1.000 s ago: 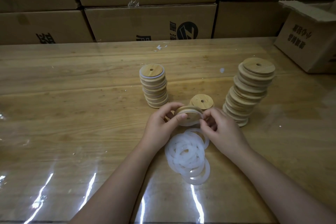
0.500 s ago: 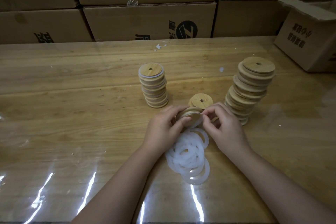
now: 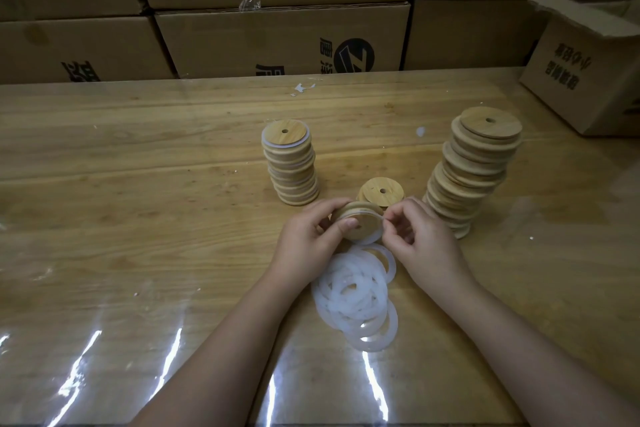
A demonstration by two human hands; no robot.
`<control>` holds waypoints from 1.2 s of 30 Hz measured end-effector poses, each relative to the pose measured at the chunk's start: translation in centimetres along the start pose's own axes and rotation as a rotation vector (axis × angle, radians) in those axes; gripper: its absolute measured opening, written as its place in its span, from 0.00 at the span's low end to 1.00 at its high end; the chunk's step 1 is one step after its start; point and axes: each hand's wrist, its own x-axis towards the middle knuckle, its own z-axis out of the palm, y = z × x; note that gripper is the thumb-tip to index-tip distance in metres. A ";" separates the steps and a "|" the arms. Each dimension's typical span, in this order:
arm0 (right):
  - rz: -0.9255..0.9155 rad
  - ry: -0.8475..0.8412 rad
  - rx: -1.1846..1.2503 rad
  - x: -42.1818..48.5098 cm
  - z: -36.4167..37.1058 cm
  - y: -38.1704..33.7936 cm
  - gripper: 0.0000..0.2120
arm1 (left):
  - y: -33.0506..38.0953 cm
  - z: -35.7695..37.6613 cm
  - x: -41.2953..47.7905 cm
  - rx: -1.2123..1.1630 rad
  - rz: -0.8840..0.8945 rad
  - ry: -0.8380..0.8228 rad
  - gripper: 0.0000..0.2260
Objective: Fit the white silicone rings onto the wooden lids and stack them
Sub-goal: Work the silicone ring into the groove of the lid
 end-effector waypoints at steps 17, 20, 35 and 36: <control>0.087 -0.136 0.065 -0.1 0.0 0.3 0.07 | -0.2 -0.3 0.0 -0.082 -0.063 -0.017 0.14; 0.092 -0.133 0.071 -0.1 0.0 0.3 0.05 | -0.3 -0.3 0.0 -0.079 -0.057 -0.024 0.14; 0.106 -0.069 0.092 0.0 0.0 0.3 0.05 | -0.5 -0.1 0.3 -0.140 -0.087 -0.052 0.10; 0.103 -0.064 0.087 0.0 0.0 0.3 0.05 | -0.5 -0.1 0.3 -0.143 -0.090 -0.056 0.10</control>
